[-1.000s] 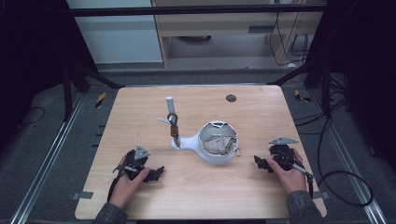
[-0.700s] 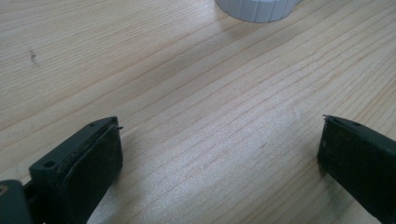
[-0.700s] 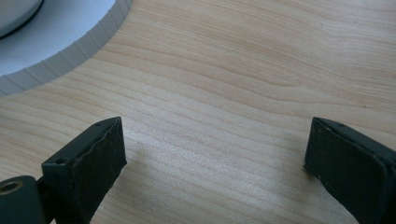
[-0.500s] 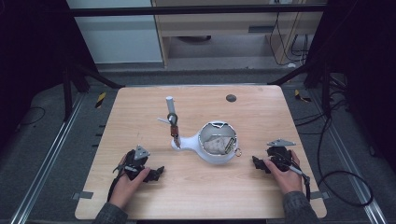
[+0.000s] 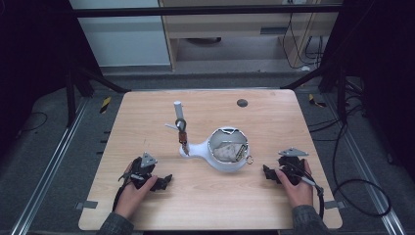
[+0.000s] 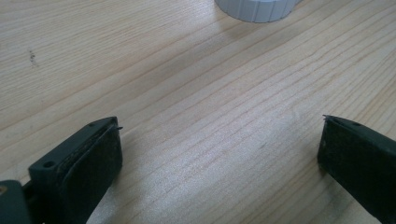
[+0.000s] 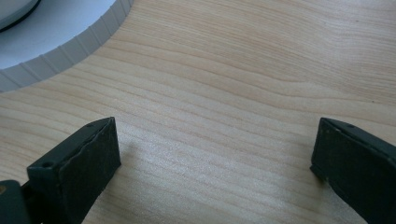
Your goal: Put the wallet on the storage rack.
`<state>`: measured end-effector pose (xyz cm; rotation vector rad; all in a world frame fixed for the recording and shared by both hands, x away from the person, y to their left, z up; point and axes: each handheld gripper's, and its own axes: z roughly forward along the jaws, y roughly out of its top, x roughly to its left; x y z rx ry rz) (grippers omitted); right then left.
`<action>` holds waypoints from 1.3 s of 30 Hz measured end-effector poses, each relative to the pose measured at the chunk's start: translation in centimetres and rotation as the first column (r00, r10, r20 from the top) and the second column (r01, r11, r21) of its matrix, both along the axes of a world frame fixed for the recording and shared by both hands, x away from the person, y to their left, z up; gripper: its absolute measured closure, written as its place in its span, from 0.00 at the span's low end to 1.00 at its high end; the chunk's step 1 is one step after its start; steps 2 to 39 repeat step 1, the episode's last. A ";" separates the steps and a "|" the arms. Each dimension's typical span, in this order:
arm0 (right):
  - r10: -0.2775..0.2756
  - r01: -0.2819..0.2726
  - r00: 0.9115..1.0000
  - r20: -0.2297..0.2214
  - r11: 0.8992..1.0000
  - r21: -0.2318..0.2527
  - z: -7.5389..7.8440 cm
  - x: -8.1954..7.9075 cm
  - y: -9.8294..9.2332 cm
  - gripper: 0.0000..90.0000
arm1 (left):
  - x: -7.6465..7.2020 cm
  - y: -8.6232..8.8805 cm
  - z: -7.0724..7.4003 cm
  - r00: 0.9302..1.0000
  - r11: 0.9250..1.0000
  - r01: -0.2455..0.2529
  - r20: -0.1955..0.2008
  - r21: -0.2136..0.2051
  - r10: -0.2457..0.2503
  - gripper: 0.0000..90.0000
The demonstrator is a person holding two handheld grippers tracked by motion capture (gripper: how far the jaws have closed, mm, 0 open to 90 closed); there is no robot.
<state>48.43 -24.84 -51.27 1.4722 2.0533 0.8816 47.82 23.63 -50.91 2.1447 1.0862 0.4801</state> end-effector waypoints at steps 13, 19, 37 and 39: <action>-0.003 0.003 1.000 -0.001 1.000 0.001 0.0 0.0 0.0 0.01 | 0.0 0.0 0.0 1.000 1.000 0.000 0.000 0.000 0.000 0.00; -0.003 0.003 1.000 -0.001 1.000 0.001 0.0 0.0 0.0 0.01 | 0.0 0.0 0.0 1.000 1.000 0.000 0.000 0.000 0.000 0.00; -0.003 0.003 1.000 -0.001 1.000 0.001 0.0 0.0 0.0 0.01 | 0.0 0.0 0.0 1.000 1.000 0.000 0.000 0.000 0.000 0.00; -0.003 0.003 1.000 -0.001 1.000 0.001 0.0 0.0 0.0 0.01 | 0.0 0.0 0.0 1.000 1.000 0.000 0.000 0.000 0.000 0.00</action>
